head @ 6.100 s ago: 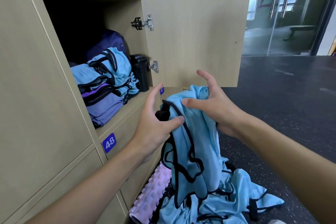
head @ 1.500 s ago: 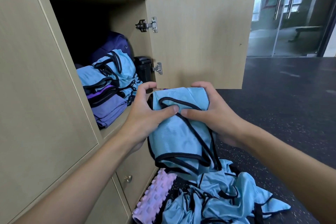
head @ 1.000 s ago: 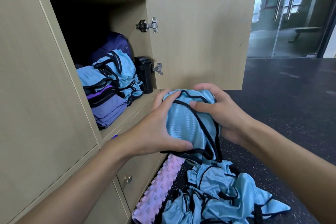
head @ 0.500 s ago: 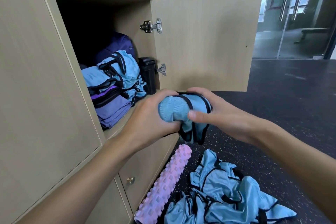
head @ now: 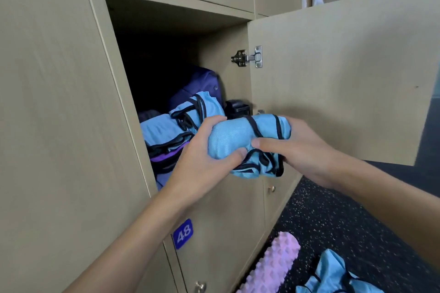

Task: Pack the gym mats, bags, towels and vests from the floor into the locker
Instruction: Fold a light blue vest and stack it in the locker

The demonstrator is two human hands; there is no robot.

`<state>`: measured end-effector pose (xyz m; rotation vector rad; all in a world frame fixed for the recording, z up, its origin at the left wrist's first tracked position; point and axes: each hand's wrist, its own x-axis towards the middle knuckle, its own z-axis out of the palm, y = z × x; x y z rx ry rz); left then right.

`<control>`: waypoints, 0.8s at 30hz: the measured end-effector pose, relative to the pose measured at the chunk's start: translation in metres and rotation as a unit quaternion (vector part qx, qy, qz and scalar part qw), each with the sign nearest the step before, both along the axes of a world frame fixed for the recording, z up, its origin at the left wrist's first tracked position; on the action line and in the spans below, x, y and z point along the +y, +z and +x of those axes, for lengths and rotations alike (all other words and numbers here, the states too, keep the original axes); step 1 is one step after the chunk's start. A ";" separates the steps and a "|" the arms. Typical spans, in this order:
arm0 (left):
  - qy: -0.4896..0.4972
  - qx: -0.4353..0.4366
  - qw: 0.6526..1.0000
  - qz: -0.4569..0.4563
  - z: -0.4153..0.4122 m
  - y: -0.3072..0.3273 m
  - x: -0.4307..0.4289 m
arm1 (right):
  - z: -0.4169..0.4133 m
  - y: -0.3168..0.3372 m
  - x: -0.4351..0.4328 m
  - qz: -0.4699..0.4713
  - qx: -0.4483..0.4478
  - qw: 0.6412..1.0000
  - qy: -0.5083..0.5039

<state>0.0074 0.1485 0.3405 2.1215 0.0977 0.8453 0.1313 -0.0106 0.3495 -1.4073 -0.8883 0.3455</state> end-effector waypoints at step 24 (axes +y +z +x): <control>0.422 -0.164 0.887 0.091 0.049 0.029 0.073 | 0.071 0.071 0.204 0.029 -0.170 0.974 0.147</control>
